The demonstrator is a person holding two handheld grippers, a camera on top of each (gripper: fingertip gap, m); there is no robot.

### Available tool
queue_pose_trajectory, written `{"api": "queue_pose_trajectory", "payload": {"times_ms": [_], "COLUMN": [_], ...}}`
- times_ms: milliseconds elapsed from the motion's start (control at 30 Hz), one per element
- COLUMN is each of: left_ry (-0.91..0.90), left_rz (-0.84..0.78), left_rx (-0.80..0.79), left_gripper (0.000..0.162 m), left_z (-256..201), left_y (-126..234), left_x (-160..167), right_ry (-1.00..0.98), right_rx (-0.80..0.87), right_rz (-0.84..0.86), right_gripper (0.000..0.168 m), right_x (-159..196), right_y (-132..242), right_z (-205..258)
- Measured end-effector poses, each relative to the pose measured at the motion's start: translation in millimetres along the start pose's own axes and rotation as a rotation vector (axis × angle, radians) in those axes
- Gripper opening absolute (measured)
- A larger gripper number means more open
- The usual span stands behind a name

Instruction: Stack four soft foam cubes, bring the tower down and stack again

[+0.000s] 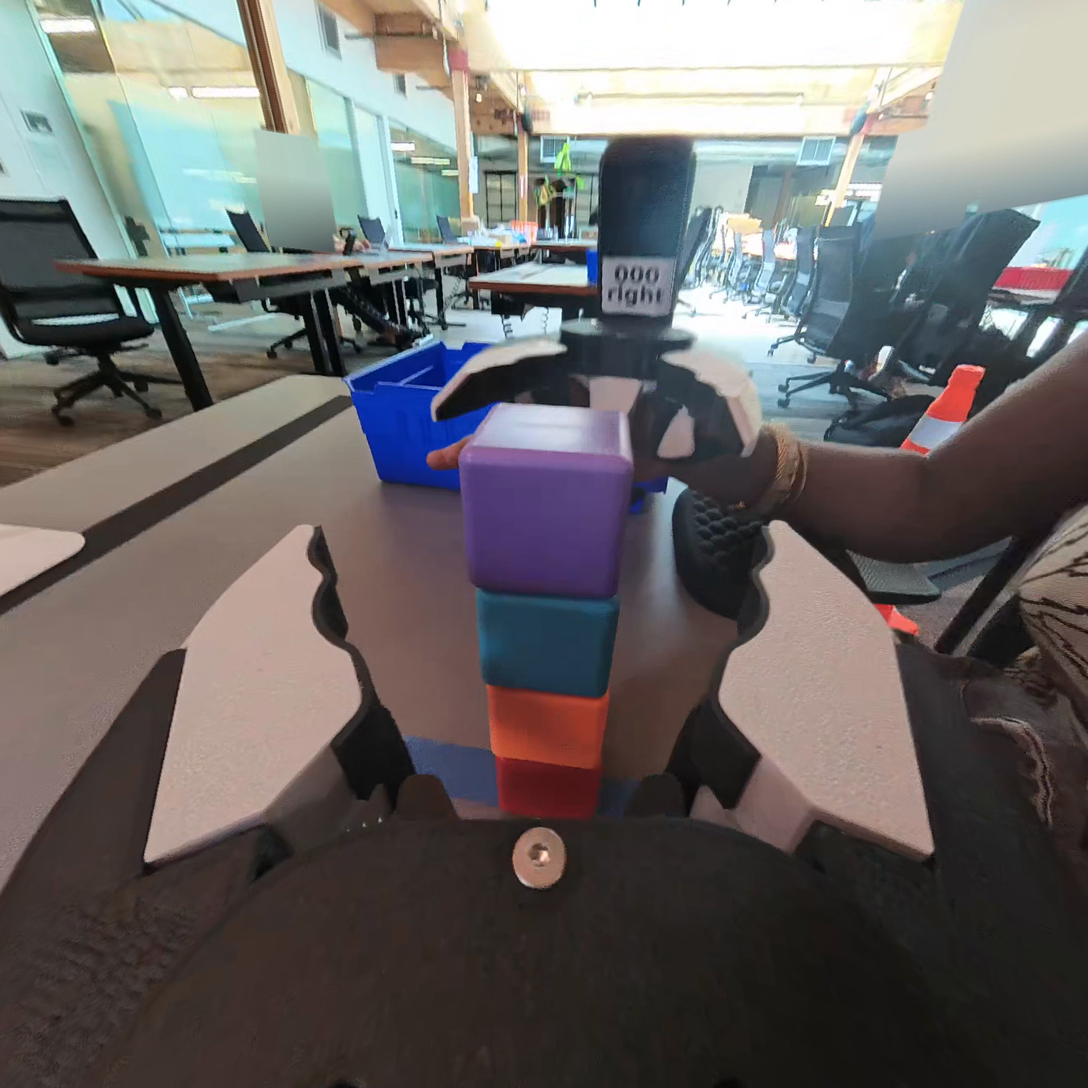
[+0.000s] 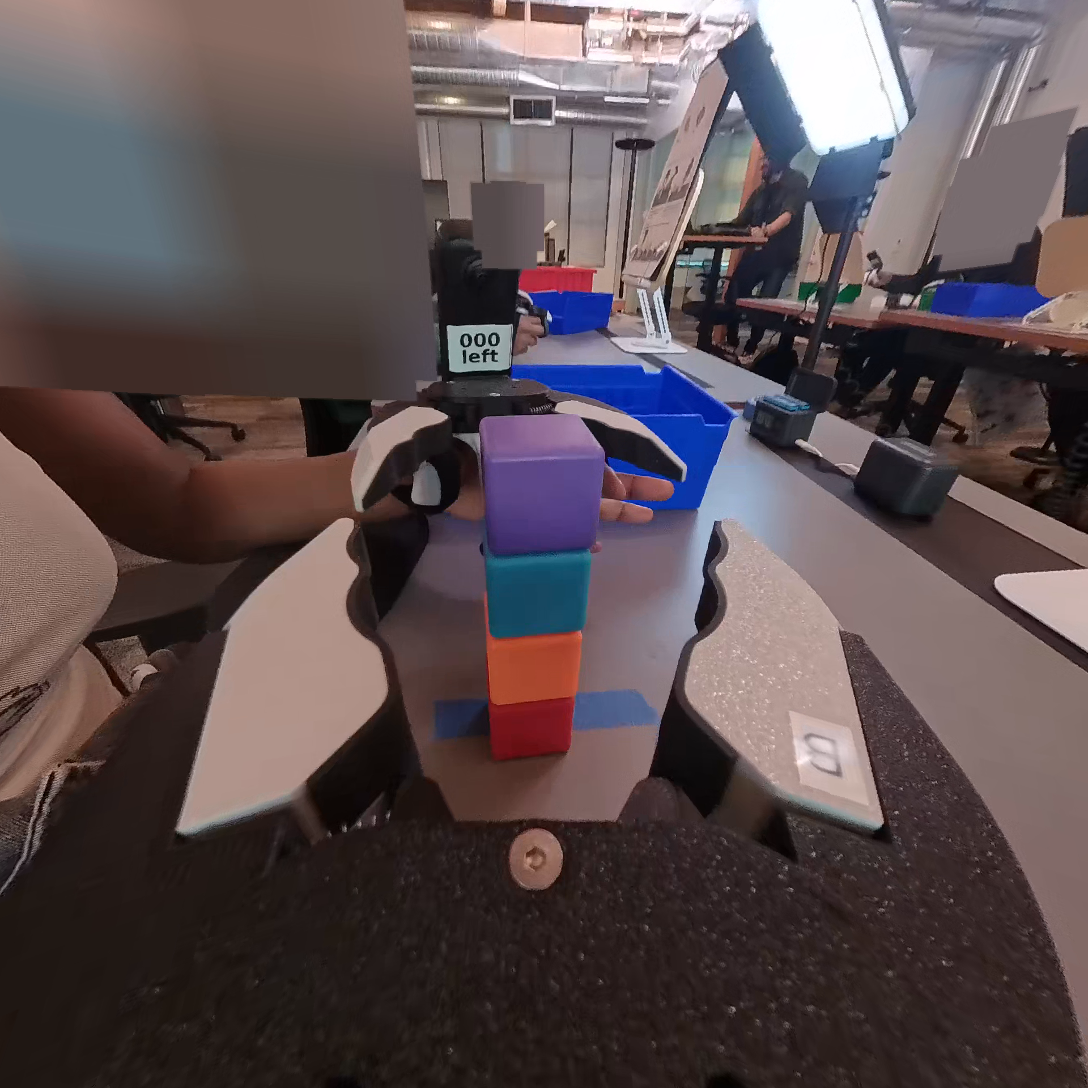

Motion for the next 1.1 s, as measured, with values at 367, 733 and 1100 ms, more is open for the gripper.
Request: {"api": "queue_pose_trajectory", "payload": {"times_ms": [367, 733, 1100], "left_ry": [-0.028, -0.041, -0.027], "left_rz": [0.1, 0.139, 0.151], "left_rx": [0.025, 0.025, 0.009], "left_gripper": [0.051, 0.05, 0.05], "left_z": [-0.7, -1.2, -0.1], "left_y": [-6.6, -6.3, -7.7], "left_x": [20.9, 19.2, 19.3], "right_ry": [0.074, 0.181, 0.153], "right_rx": [-0.161, -0.196, 0.205], "right_rz": [0.649, 1.047, 0.736], "right_gripper": [0.076, 0.049, 0.049], "right_x": [-48.3, -33.9, -88.9], "right_y": [-52.5, -85.5, -33.0], "right_z": [0.4, -1.5, -37.3]}}
Point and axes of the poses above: each gripper's, where its closed fingertips meet, y back along the fingers, x out of its underside, z = x × y across the jaws, the point moved 8 cm from there along y, back along the fingers, and after that the axes turned 12 degrees about -z, right-handed, at the moved point
